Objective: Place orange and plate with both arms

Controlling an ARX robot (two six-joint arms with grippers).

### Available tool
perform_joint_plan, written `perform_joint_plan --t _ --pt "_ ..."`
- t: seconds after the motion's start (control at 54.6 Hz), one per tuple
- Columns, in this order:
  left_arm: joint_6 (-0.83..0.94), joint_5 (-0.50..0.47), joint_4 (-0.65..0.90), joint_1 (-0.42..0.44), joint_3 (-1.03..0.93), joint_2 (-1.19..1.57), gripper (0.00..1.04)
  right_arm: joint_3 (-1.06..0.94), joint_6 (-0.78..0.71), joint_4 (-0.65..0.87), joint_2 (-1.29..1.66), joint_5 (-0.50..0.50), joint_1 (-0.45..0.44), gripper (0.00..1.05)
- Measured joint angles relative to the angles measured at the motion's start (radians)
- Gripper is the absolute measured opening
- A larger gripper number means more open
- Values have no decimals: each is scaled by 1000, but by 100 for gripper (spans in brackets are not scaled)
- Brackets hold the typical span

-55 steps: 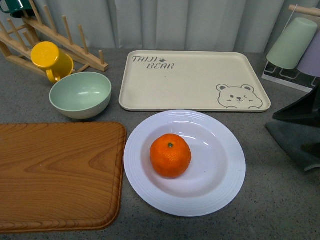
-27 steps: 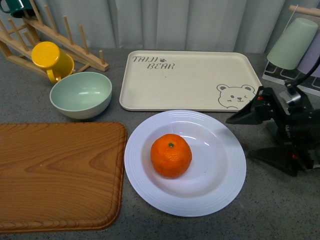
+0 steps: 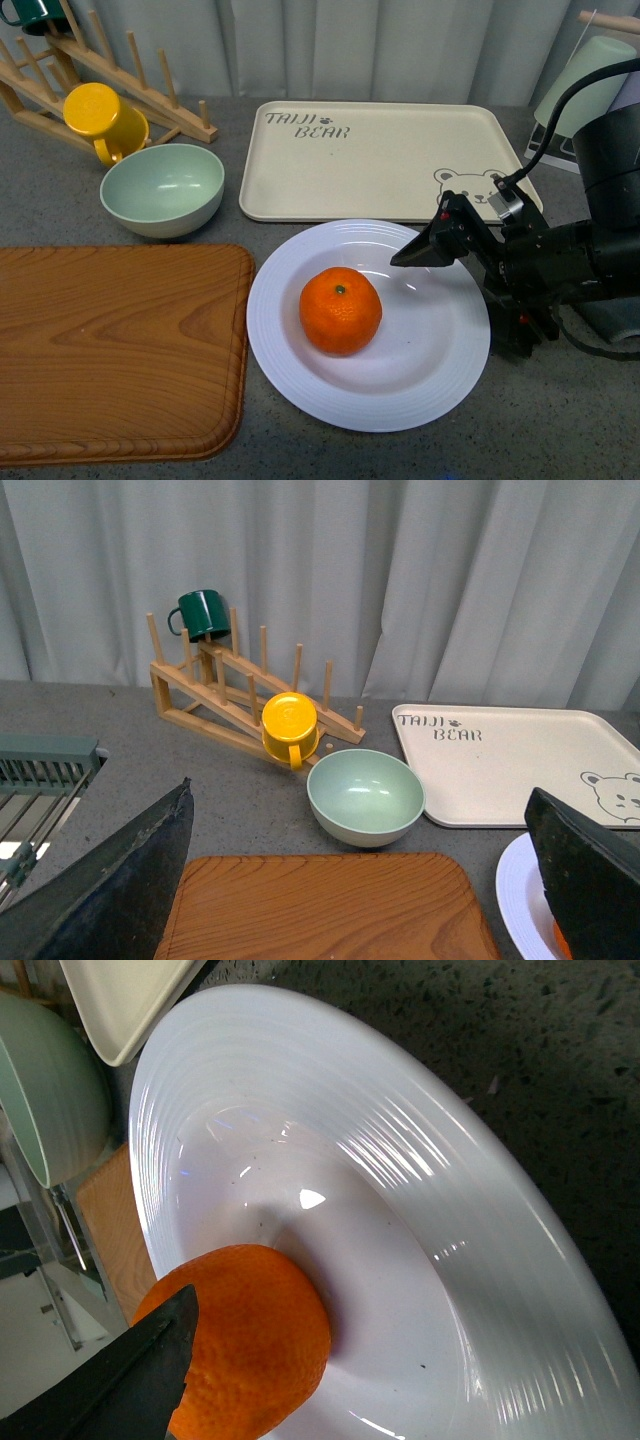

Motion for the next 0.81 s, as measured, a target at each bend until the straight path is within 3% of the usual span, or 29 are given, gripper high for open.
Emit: perform_joint_plan --t 0.421,0.513,0.641,0.806 --pt "0 0 0 0 0 0 98 -5 -53 -46 29 44 2 25" --pt "0 0 0 0 0 0 98 -6 -68 -51 31 7 2 12" --pt "0 0 0 0 0 0 98 -4 -76 -50 19 -21 2 4" --pt "0 0 0 0 0 0 98 -21 -71 -22 7 -19 0 4"
